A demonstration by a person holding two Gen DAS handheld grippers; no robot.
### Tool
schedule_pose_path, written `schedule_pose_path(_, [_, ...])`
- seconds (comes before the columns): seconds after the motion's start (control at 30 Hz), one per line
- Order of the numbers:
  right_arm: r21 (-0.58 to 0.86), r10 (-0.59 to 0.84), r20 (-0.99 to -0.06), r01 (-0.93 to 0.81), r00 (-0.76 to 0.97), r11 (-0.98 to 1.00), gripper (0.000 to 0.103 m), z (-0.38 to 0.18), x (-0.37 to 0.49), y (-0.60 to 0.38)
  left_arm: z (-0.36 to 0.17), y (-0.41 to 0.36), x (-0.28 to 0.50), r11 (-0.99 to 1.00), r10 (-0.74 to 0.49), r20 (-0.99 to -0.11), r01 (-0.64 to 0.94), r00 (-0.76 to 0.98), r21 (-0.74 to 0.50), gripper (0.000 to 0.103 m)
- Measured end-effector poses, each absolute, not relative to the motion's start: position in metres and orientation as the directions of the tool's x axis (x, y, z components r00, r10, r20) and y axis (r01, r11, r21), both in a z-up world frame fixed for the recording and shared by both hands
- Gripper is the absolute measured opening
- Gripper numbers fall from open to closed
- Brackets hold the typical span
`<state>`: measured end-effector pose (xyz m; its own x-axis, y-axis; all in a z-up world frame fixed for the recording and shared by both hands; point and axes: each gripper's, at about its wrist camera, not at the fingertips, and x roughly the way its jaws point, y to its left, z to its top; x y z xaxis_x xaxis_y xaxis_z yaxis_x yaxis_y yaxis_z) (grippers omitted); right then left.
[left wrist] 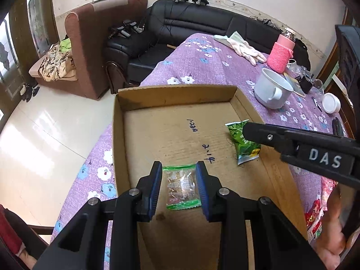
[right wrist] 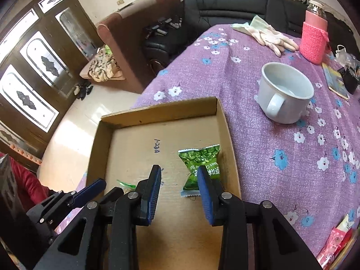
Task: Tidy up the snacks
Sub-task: 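Lower both snacks into the cardboard box and open both grippers, then withdraw both grippers from the box back to the snack pile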
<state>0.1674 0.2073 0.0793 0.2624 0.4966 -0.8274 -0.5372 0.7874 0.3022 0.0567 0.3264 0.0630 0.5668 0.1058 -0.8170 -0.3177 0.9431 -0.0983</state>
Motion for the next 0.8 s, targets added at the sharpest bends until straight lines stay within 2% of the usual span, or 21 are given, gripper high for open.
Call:
schedule_pose_path(0.2, [0.358,0.548,-0.788,-0.518,0.279,0.777,0.037,0.091,0.156,0.175,0.076,0.314,0.045,0.95,0.102,-0.795,-0.296,0.598,-0.101,0.03])
schedule_pose_path(0.3, [0.338,0.553,-0.776,-0.54,0.303,0.771,0.037,0.1,0.142,0.15,0.082,0.302,0.037,0.956,0.083,-0.784,-0.272,0.615,-0.113,0.03])
schedule_pose_path(0.47, [0.361,0.584,-0.731,-0.527,0.352,0.769,0.037,0.12,0.12,0.076,0.095,0.27,0.012,0.972,0.044,-0.755,-0.202,0.655,-0.119,0.03])
schedule_pose_path(0.57, [0.327,0.582,-0.705,-0.543,0.405,0.774,0.037,0.129,0.098,0.033,0.102,0.246,-0.002,0.98,0.003,-0.735,-0.15,0.678,-0.134,0.03])
schedule_pose_path(0.8, [0.31,0.573,-0.651,-0.514,0.499,0.8,0.036,0.104,0.048,-0.053,0.091,0.169,-0.027,0.99,-0.08,-0.717,-0.028,0.693,-0.138,0.03])
